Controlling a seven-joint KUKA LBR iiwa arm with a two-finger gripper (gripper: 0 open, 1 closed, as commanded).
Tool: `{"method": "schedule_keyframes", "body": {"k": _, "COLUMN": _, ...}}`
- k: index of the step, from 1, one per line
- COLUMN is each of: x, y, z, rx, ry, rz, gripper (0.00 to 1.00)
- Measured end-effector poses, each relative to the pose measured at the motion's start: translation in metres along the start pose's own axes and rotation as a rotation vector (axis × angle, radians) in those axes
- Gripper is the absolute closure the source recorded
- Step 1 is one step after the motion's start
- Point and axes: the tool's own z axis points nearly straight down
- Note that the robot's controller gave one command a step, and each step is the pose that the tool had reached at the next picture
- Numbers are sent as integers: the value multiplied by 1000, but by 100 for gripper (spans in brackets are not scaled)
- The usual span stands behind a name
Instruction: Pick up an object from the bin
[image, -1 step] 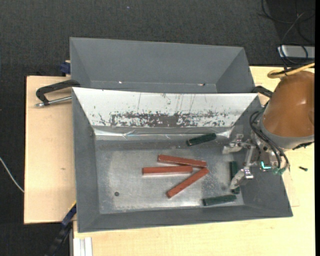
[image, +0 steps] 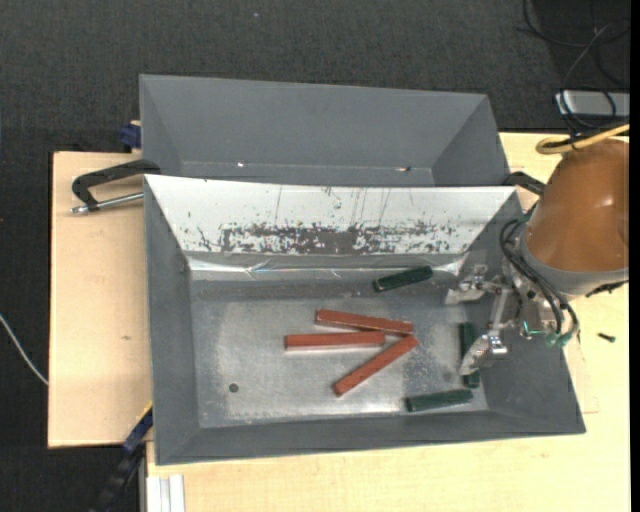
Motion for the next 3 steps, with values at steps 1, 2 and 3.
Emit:
{"method": "schedule_keyframes", "body": {"k": 1, "x": -23, "y": 21, "z": 51, "rx": 2, "ry": -7, "rz": -39, "gripper": 0}}
{"method": "schedule_keyframes", "body": {"k": 2, "x": -32, "y": 40, "z": 96, "rx": -3, "ry": 4, "rz": -47, "gripper": 0}}
{"method": "schedule_keyframes", "body": {"k": 3, "x": -55, "y": 54, "z": 96, "rx": 3, "ry": 3, "rz": -268, "gripper": 100}}
